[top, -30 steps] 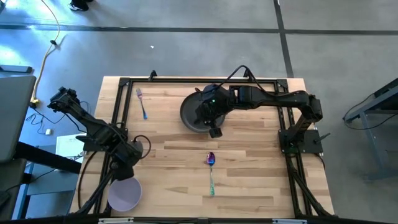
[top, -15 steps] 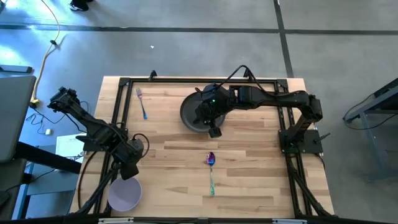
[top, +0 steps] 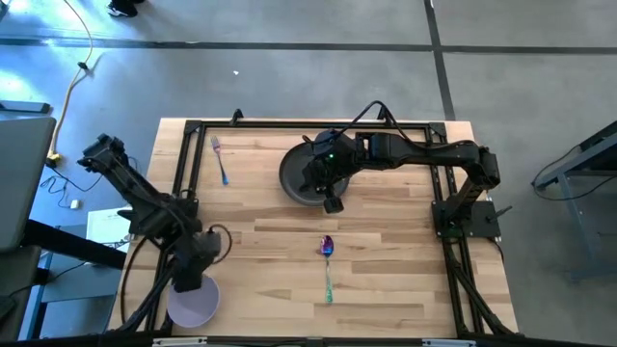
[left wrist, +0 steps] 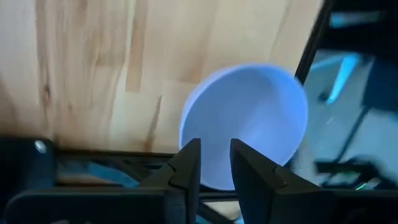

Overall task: Set table place
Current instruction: Put the light purple bowl on top of the black plate

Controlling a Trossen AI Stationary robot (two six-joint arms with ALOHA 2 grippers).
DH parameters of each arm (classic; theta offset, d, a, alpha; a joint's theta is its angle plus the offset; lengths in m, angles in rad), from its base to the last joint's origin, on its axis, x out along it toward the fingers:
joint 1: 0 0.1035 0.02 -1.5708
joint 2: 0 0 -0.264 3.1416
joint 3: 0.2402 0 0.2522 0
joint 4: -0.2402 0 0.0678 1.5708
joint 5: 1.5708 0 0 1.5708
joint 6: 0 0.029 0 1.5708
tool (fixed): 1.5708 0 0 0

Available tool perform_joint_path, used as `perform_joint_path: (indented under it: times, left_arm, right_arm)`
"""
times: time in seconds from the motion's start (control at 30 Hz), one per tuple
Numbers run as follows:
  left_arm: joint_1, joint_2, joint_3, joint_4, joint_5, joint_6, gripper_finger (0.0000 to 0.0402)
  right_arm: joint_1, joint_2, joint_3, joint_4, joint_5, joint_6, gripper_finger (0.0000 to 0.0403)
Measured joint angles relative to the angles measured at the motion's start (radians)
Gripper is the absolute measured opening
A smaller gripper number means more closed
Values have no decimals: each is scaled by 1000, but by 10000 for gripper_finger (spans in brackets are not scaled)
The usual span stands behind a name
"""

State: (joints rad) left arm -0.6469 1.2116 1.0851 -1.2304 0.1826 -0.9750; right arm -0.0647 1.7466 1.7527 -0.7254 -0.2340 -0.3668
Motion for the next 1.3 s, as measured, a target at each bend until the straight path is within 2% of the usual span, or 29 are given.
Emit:
perform_joint_path:
  times: [0.17,0.57,0.73,1.0,1.3]
  left_arm:
    - [-104,35,0,3,-78,119,76]
    - [-216,143,-21,38,-219,115,76]
    - [-217,136,-120,90,-171,79,76]
    - [-218,128,-135,166,-177,101,76]
    - [-218,128,-203,230,-176,59,76]
  right_arm:
    - [0,0,0,5,0,0,0]
    - [0,0,0,7,0,0,0]
    - [0,0,0,22,0,6,0]
    - [0,0,0,30,0,24,0]
    - [0,0,0,39,0,26,0]
